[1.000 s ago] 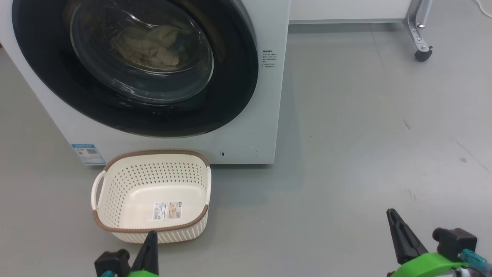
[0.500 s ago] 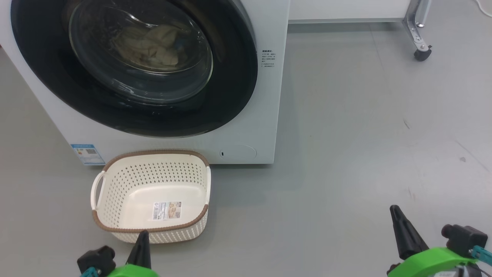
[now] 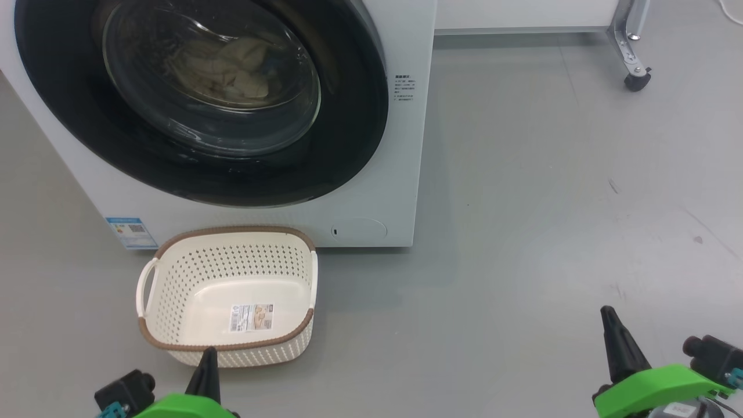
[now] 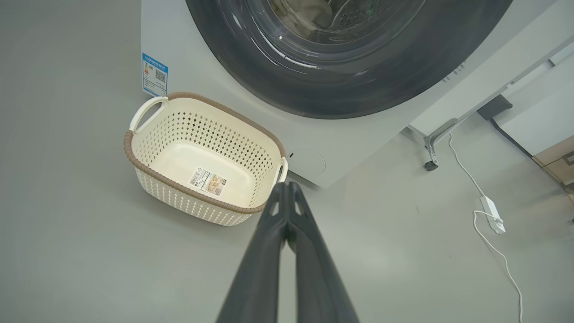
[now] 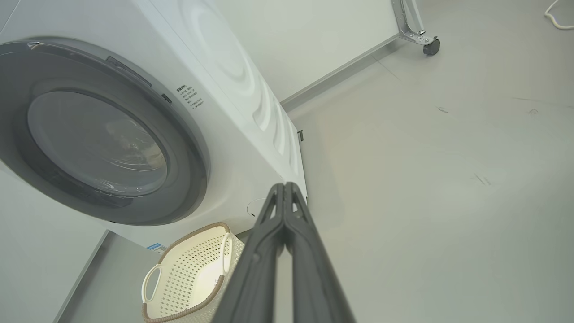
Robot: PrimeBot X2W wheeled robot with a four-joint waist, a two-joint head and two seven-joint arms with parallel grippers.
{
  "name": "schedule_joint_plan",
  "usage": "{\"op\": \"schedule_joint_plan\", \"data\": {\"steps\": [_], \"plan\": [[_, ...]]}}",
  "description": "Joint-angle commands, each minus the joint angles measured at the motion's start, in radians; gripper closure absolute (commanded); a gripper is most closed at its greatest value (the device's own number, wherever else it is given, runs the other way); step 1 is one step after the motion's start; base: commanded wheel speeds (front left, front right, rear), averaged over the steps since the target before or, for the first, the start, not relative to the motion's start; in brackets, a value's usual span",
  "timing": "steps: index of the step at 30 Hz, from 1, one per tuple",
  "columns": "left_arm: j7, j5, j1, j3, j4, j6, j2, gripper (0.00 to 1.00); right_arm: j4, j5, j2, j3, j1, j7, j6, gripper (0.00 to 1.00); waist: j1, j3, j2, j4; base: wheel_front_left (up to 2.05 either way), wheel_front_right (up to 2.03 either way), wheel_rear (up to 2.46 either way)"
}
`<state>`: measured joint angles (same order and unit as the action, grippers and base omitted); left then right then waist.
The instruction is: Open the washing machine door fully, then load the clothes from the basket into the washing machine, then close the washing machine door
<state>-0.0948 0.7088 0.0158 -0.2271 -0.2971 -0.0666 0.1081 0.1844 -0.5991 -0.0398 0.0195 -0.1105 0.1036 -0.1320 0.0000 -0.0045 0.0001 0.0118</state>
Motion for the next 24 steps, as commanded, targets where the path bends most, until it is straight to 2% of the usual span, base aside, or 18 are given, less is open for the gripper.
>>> {"op": "schedule_joint_plan", "data": {"steps": [1, 24], "plan": [[0.004, 0.019, 0.052, 0.027, 0.034, 0.008, 0.003, 1.0, -0.027, -0.025, -0.022, 0.001, 0.058, -0.008, 0.0, 1.0, 0.0, 0.0, -0.0001, 0.0, 0.0, 0.0, 0.0], [0.057, 0.252, 0.063, 0.11, 0.039, 0.058, -0.013, 1.0, -0.005, -0.295, -0.028, 0.013, 0.099, -0.053, 0.001, 1.0, 0.0, 0.002, -0.0001, -0.003, 0.0, 0.0, 0.0]]}}
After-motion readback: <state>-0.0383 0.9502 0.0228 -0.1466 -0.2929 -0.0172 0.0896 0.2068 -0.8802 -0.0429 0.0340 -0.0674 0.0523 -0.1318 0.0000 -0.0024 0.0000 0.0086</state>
